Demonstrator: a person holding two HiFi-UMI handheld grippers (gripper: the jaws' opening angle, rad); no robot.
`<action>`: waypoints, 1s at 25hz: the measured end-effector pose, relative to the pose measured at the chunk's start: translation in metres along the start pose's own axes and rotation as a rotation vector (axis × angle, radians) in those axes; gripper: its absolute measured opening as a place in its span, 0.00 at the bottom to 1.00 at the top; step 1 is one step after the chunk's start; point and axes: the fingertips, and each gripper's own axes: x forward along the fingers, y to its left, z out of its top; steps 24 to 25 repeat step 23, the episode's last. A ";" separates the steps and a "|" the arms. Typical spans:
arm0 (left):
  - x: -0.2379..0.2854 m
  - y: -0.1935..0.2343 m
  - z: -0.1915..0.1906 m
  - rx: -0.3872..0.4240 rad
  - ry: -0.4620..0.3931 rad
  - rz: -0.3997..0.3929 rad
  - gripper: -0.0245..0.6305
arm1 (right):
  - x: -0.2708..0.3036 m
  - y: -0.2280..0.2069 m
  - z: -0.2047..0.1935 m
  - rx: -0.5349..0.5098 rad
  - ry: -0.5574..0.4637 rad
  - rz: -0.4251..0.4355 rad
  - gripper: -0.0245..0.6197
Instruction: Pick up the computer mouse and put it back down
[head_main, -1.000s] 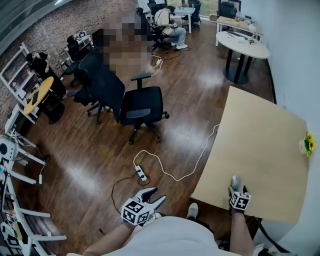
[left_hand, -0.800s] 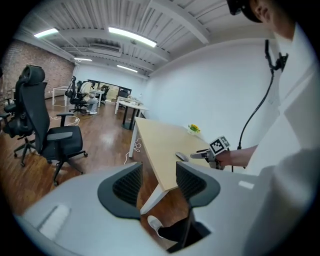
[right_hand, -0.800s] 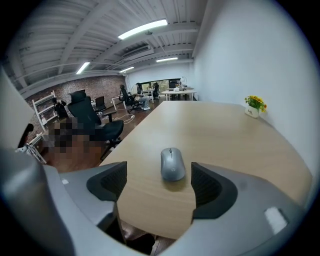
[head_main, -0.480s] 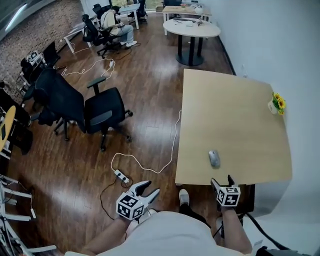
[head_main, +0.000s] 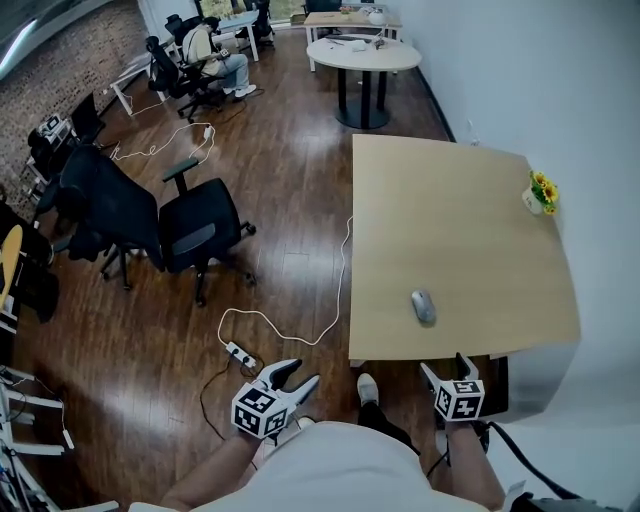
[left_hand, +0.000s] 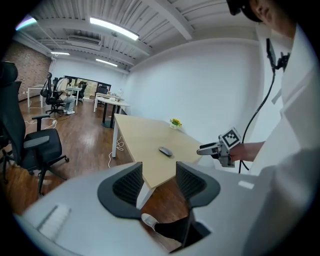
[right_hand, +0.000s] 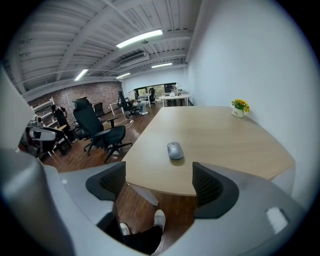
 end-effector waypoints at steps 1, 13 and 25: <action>-0.003 0.001 -0.001 -0.004 -0.002 0.006 0.33 | 0.000 0.002 -0.001 -0.005 0.003 0.002 0.70; -0.037 0.012 -0.011 -0.046 -0.048 0.068 0.33 | 0.007 0.037 0.015 -0.084 0.020 0.054 0.69; -0.056 0.022 -0.025 -0.067 -0.067 0.114 0.33 | 0.020 0.057 0.008 -0.125 0.039 0.091 0.68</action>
